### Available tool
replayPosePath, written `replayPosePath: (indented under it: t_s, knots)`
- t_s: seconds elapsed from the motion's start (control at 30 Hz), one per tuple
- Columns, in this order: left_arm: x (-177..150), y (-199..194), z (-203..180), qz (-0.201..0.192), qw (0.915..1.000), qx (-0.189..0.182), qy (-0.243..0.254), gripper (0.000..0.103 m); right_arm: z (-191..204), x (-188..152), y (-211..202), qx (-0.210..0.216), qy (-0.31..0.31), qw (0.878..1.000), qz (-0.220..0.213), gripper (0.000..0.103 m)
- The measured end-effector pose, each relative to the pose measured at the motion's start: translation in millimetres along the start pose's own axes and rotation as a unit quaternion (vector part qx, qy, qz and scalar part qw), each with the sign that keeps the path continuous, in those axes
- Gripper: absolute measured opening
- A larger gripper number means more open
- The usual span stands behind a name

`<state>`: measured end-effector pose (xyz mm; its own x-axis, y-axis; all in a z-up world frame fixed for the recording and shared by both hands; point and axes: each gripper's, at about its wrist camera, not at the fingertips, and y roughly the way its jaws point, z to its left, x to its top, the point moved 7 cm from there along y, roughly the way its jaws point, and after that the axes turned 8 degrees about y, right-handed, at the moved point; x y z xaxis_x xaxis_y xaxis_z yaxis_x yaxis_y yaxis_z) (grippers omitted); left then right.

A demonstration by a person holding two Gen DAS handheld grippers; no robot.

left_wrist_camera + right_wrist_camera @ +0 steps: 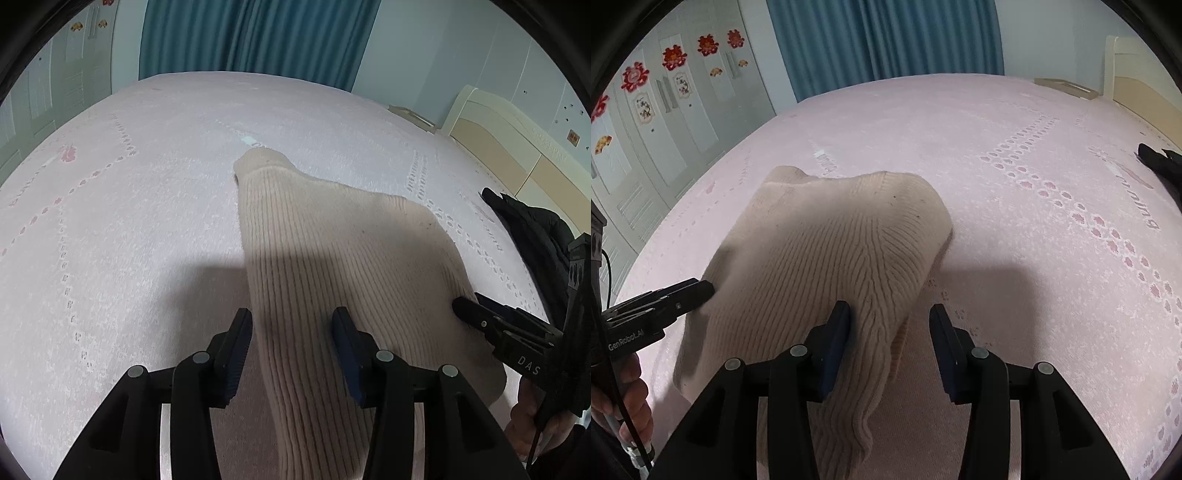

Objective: Fold small clothes

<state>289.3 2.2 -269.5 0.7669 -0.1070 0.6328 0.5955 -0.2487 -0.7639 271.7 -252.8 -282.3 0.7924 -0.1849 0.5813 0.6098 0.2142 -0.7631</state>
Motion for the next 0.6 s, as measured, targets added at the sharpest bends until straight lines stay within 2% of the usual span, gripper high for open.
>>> replayPosePath:
  t_s: [0.37, 0.6]
  knots:
    - [-9.0, -9.1, -3.4, 0.005, 1.0000, -0.001, 0.000, 0.044, -7.5, -5.5, -14.8, -0.006, 0.017, 1.000, 0.000, 0.042]
    - [-26.0, -36.5, -7.7, 0.035, 0.9994, -0.006, -0.002, 0.044, -18.3, -18.0, -48.0, -0.030, 0.040, 0.999, 0.007, 0.042]
